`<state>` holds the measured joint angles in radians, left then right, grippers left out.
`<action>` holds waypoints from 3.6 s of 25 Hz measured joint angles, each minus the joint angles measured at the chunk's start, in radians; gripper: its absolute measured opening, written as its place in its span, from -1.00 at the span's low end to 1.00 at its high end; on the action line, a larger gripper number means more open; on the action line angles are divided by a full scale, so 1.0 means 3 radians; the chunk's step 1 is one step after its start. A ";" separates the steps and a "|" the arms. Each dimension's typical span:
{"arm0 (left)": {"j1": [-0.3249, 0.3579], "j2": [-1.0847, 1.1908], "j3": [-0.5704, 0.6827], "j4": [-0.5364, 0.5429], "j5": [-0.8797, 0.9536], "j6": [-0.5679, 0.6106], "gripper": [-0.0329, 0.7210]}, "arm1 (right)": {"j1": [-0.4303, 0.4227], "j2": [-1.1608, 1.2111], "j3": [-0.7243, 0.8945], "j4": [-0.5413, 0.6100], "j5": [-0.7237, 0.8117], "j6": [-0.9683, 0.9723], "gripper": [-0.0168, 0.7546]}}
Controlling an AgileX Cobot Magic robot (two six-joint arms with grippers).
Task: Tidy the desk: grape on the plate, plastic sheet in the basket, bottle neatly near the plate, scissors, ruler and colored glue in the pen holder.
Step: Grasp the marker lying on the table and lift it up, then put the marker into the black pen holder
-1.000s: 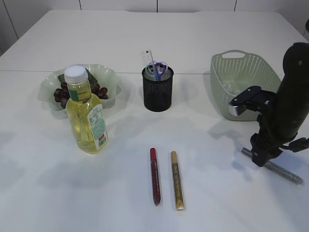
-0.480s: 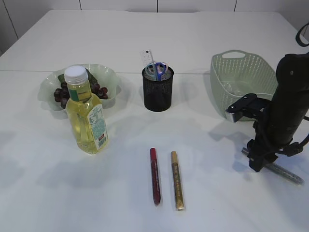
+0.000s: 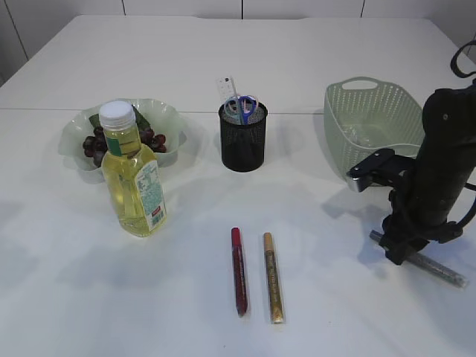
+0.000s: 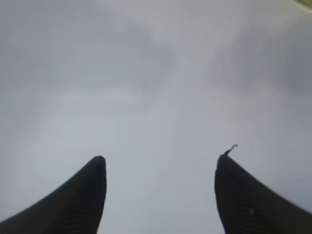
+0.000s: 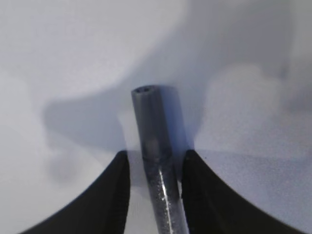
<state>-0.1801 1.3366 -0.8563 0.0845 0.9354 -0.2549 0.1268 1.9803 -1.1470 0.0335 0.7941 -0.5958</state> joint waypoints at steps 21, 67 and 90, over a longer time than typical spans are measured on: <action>0.0000 0.0000 0.0000 0.0000 0.0000 0.0000 0.43 | 0.0000 -0.0411 -0.0084 0.0833 0.0103 -0.0295 -0.60; 0.0000 0.0000 0.0000 -0.0106 0.0061 0.0000 0.43 | 0.0000 0.1114 -0.2168 0.5783 0.0238 -0.4541 -0.46; 0.0000 0.0000 0.0000 -0.0115 0.0152 0.0000 0.43 | 0.0000 -0.0202 -0.2175 0.2515 0.0675 -0.0380 -0.27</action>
<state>-0.1801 1.3366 -0.8563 0.0500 0.9809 -0.2549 0.1268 1.9198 -1.7995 0.7881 0.9967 -0.7098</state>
